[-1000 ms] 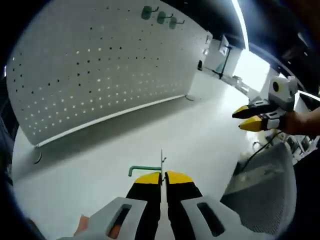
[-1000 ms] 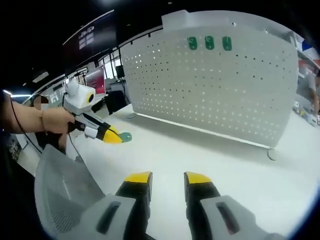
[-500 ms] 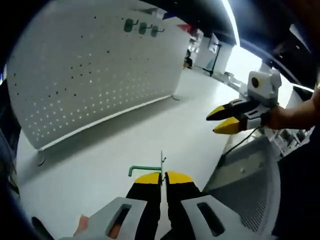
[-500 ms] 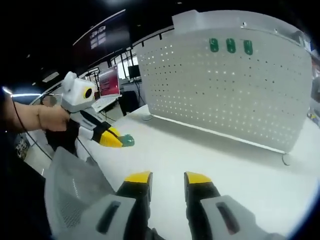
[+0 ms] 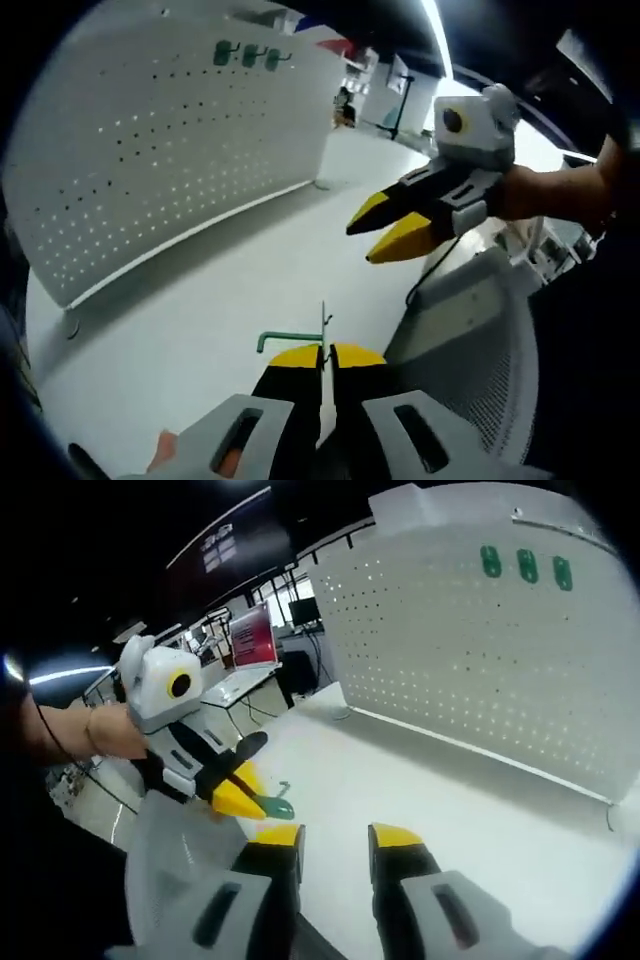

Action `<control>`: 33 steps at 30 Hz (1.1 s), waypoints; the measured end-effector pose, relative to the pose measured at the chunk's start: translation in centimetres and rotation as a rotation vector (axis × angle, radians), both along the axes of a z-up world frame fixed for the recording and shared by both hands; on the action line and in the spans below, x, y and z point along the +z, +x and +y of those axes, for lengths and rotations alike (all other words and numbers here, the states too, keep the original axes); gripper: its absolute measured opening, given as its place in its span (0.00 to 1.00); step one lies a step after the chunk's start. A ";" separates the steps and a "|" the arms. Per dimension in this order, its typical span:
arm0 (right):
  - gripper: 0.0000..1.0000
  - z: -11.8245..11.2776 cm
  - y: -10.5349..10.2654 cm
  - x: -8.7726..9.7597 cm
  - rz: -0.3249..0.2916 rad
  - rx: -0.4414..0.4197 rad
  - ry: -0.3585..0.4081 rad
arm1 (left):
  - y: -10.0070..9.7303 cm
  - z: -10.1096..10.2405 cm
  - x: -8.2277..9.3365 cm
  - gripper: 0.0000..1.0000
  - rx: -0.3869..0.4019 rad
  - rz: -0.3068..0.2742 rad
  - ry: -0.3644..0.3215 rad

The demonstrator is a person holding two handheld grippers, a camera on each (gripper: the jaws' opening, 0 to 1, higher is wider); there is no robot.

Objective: Insert the hook assembly into the mounting plate slot until the hook locks in place.

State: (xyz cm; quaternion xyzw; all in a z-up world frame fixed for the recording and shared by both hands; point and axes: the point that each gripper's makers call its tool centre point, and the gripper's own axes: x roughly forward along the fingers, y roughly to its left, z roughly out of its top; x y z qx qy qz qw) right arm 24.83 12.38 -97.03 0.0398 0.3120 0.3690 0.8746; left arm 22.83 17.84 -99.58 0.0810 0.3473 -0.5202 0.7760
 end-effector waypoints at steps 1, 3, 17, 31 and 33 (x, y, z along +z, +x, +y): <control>0.23 0.4 0.1 0.2 0.013 0.008 0.020 | -0.1 -0.2 0.1 0.02 -0.009 0.002 -0.007; 0.23 1.3 0.2 0.4 0.073 0.037 0.048 | -0.3 -0.3 0.2 0.02 -0.033 -0.005 -0.012; 0.22 4.3 0.1 -0.6 0.298 0.165 0.131 | -2.2 -1.2 2.8 0.02 -0.203 -0.051 -0.130; 0.13 5.2 -2.7 -0.8 0.715 0.142 0.373 | -4.3 -2.8 4.2 0.02 -0.374 -0.048 -0.203; 0.07 5.4 -3.1 -0.7 0.751 0.146 0.386 | -4.4 -2.9 3.8 0.02 -0.385 -0.033 -0.192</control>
